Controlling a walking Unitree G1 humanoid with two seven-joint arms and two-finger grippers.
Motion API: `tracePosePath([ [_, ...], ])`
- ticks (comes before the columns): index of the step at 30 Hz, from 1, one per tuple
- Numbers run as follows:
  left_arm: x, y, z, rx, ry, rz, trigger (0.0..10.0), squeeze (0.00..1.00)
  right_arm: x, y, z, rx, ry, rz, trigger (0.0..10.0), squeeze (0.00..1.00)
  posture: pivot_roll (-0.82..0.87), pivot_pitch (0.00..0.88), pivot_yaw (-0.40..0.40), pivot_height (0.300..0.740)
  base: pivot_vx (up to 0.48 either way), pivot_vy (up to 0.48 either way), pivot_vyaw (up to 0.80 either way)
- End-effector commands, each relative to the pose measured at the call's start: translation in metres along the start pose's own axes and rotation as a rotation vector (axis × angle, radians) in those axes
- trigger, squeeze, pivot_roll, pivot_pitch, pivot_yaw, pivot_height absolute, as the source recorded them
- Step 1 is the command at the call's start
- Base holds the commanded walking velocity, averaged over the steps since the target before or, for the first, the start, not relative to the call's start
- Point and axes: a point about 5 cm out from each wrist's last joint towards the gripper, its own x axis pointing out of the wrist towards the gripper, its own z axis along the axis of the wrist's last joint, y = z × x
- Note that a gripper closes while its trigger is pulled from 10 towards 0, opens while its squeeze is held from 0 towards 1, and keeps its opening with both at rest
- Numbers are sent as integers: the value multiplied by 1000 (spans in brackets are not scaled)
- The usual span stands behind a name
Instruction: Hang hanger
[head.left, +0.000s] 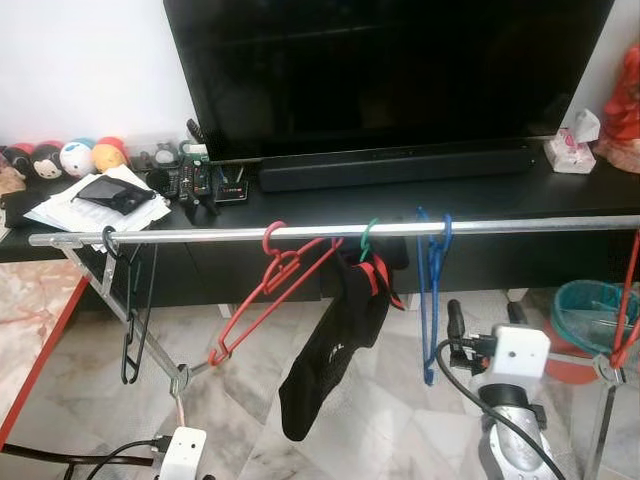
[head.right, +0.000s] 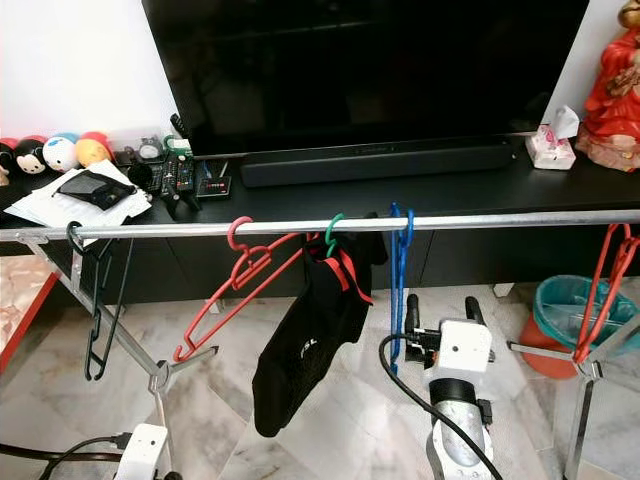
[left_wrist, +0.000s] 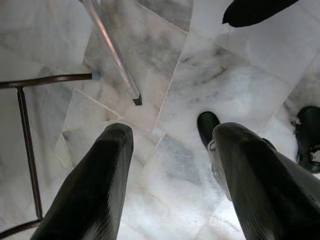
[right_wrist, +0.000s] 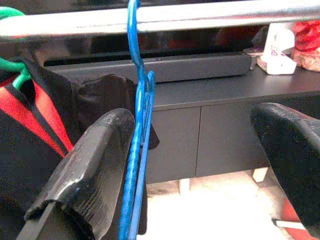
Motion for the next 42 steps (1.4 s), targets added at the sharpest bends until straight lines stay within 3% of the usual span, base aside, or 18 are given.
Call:
tracePosePath([
  [1, -1, 1, -6, -31, 20, 14, 10000, 0, 5, 0, 4, -3, -7, 11, 10000, 0, -187, 0, 43, 740, 0, 0, 0],
  [7, -1, -3, -6, -48, 21, 12, 10000, 0, 6, -1, 4, -47, 6, 41, 10000, 0, -183, 0, 24, 740, 0, 0, 0],
  [42, 0, 0, -3, -34, 15, 10, 10000, 0, 17, 3, 6, -28, 18, 3, 10000, 0, -197, 0, 48, 740, 0, 0, 0],
])
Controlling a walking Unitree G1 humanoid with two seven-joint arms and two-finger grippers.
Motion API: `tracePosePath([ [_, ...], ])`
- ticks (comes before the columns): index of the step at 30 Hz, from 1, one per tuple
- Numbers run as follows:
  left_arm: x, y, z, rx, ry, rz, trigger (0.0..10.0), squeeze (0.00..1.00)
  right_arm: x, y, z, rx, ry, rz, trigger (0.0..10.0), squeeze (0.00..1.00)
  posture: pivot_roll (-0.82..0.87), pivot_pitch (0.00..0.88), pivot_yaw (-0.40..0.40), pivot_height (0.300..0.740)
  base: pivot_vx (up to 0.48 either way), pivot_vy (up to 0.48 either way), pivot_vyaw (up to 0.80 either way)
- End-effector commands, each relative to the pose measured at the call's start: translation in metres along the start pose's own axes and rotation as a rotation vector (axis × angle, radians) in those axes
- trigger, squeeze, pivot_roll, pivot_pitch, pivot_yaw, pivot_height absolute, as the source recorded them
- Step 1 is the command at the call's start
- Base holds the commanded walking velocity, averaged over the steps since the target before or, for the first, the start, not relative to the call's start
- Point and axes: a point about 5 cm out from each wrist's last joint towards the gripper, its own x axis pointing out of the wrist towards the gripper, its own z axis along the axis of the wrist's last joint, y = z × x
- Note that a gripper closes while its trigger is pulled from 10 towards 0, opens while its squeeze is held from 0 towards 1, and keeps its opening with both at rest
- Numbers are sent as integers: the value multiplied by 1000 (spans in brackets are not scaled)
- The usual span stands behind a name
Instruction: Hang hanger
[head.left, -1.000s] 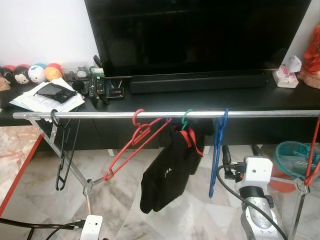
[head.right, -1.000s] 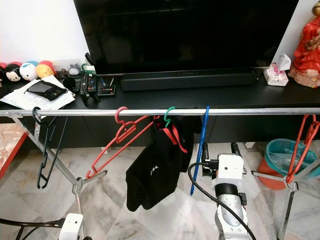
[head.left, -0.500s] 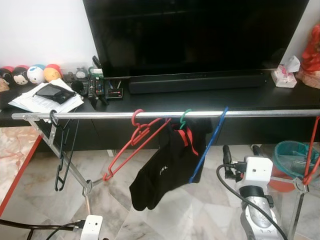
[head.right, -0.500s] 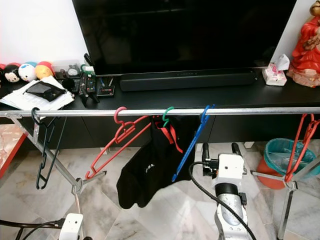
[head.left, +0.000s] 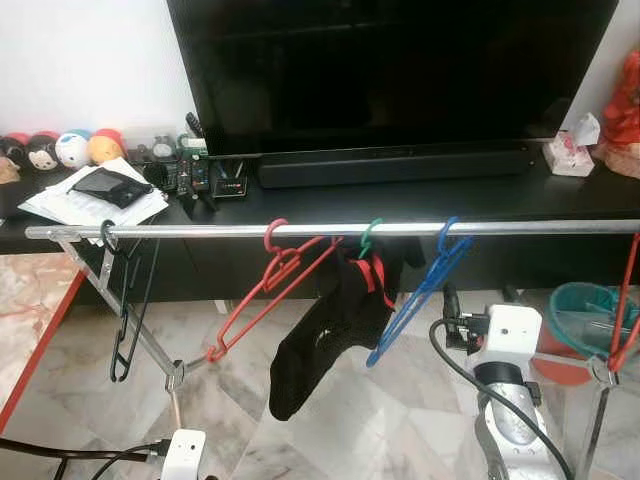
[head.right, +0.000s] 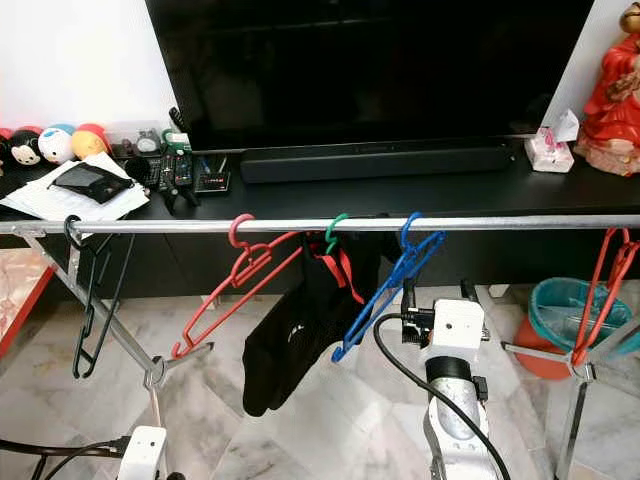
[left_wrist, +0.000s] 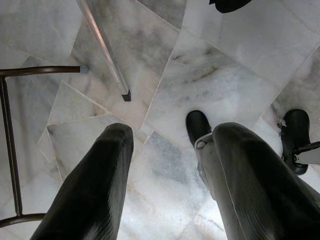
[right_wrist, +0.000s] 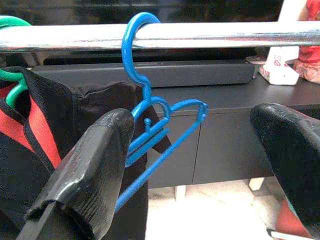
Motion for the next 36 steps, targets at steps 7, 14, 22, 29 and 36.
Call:
tracePosePath([
  [7, 0, 4, -1, -2, 12, 16, 10000, 0, 3, -1, -1, -5, 14, -8, 10000, 0, -194, 0, 50, 740, -211, 0, 0],
  [14, 0, 4, -1, -3, 12, 16, 10000, 0, 3, 1, -2, -3, 19, -7, 10000, 0, -194, 0, 50, 740, -253, 0, 0],
  [22, 0, 4, 0, -6, 11, 16, 10000, 0, 3, 1, -2, -1, 24, -9, 10000, 0, -191, 0, 50, 740, -269, 0, 0],
  [29, 0, 4, 0, -3, 11, 15, 10000, 0, 4, 1, -3, -1, 27, -9, 10000, 0, -190, 0, 49, 740, -275, 0, 0],
  [36, 0, 4, 0, -4, 11, 15, 10000, 0, 5, 1, -3, -1, 27, -9, 10000, 0, -190, 0, 49, 740, -275, 0, 0],
])
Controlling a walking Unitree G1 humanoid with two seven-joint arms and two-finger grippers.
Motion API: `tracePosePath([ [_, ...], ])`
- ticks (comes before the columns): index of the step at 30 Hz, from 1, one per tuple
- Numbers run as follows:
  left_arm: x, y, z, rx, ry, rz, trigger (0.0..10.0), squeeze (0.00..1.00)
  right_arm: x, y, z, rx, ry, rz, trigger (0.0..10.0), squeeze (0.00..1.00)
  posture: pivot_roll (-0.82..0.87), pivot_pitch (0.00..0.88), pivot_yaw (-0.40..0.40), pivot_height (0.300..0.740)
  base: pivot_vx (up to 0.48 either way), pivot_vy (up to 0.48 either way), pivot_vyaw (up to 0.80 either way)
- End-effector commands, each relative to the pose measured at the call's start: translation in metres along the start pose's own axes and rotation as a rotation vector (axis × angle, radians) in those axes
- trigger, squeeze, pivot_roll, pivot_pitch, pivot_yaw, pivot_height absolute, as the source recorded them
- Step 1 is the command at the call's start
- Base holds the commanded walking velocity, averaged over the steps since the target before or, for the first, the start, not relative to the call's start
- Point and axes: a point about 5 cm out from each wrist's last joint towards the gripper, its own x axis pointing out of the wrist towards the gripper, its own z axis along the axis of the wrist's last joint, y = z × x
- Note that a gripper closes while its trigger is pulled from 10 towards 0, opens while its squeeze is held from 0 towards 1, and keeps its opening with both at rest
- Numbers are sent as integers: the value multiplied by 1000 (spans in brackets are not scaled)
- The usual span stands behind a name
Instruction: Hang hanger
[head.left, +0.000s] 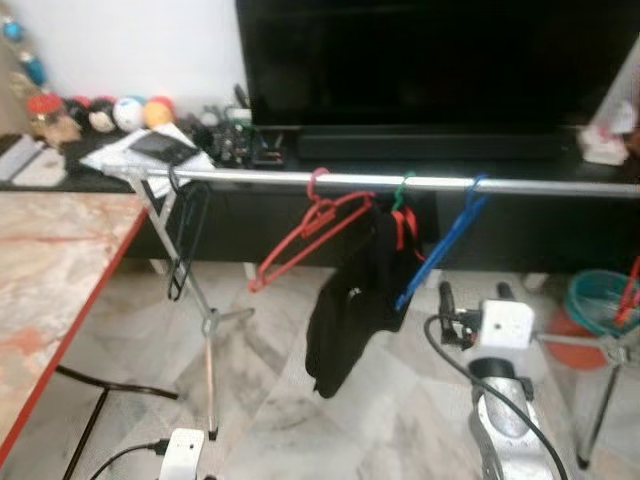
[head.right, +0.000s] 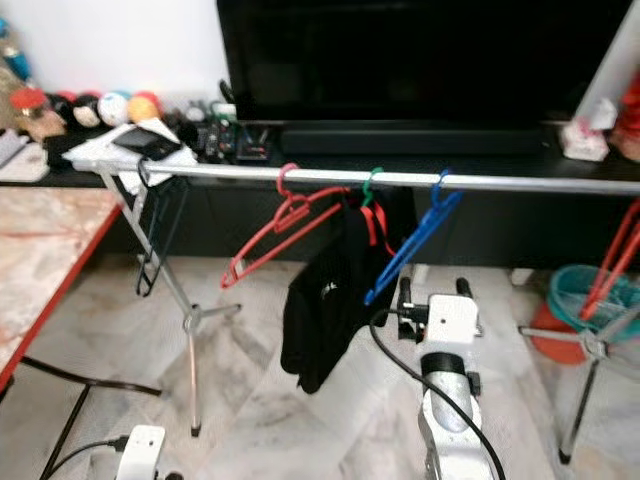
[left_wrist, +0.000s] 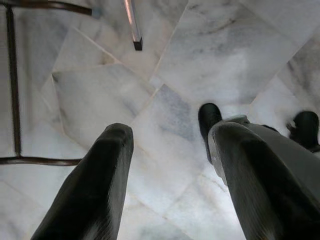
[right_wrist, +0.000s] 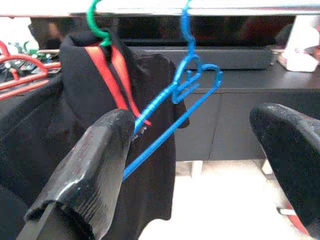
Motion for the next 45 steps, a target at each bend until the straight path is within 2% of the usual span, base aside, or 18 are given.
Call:
tracePosePath([
  [1, -1, 1, -4, -3, 13, 8, 10000, 0, -1, -4, -2, -7, 11, -12, 10000, 0, -190, 0, 49, 740, -274, 0, 0],
  [45, 0, -1, -2, -9, 9, 5, 10000, 0, 3, -13, -2, -20, 19, -29, 10000, 0, -192, 0, 40, 740, -275, 0, 0],
])
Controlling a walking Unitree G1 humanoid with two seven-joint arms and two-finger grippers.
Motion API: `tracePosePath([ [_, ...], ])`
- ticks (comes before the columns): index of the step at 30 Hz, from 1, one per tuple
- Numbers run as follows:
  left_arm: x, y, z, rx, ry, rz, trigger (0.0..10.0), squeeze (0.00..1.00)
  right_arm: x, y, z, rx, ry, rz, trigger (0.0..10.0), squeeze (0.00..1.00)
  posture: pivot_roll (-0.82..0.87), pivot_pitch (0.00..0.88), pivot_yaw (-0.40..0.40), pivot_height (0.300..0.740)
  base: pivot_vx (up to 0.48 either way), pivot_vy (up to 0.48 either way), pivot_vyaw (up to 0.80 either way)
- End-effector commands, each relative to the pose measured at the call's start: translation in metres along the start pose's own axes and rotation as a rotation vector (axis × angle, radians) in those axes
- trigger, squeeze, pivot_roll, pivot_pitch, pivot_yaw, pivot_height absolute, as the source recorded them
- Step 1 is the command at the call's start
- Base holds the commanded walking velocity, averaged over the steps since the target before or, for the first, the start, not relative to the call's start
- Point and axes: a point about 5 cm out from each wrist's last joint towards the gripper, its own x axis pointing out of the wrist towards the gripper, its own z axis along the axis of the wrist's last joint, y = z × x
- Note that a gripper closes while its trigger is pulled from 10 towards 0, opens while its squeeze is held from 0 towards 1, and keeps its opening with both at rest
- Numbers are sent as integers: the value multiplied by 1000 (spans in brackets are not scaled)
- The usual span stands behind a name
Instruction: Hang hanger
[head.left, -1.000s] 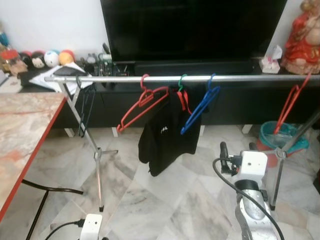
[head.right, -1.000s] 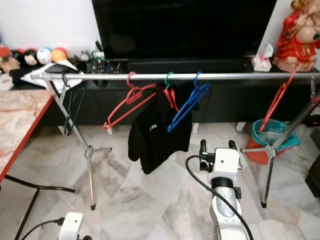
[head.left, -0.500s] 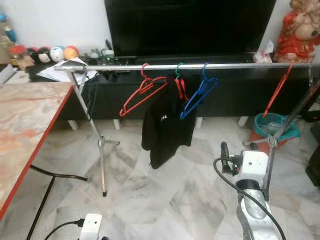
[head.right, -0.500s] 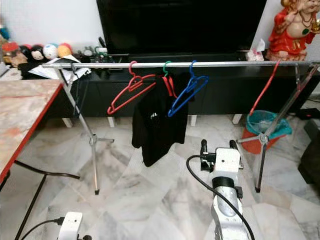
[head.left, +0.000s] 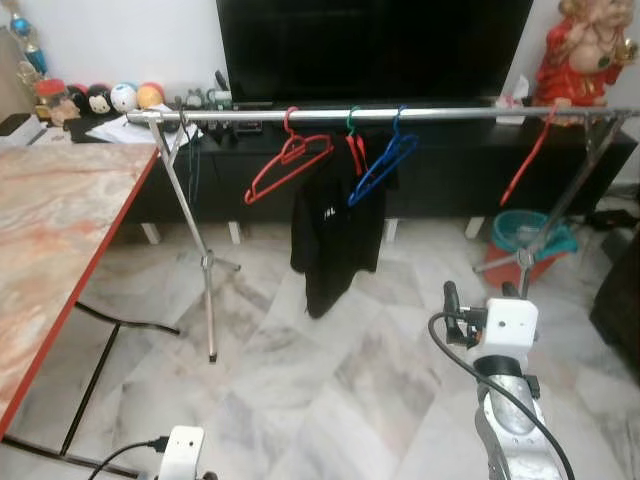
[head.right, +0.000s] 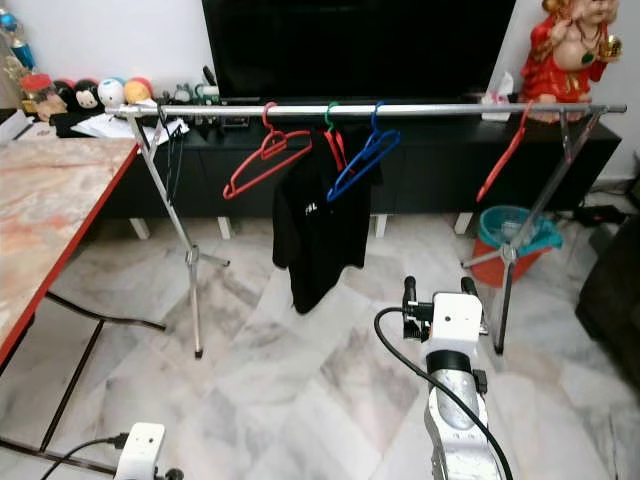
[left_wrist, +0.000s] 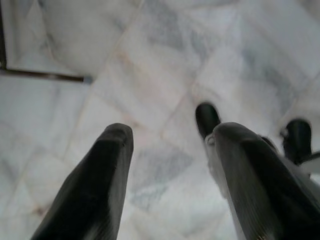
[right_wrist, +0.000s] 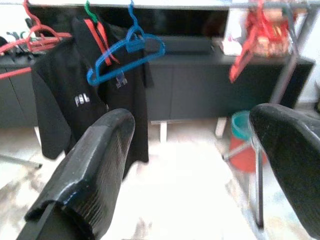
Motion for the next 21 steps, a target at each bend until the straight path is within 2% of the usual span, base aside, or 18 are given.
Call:
tracePosePath([
  [1, 0, 1, -1, -1, 11, 6, 10000, 0, 1, -4, -1, 4, 5, -14, 10000, 0, -192, 0, 41, 740, -274, 0, 0],
  [14, 0, 1, -1, 2, 12, 5, 10000, 0, 3, -4, -4, 5, 17, -17, 10000, 0, -193, 0, 40, 740, -275, 0, 0],
  [21, 0, 1, 0, 7, 11, 5, 10000, 0, 2, -4, -8, 3, 31, -17, 10000, 0, -194, 0, 40, 740, 0, 0, 0],
])
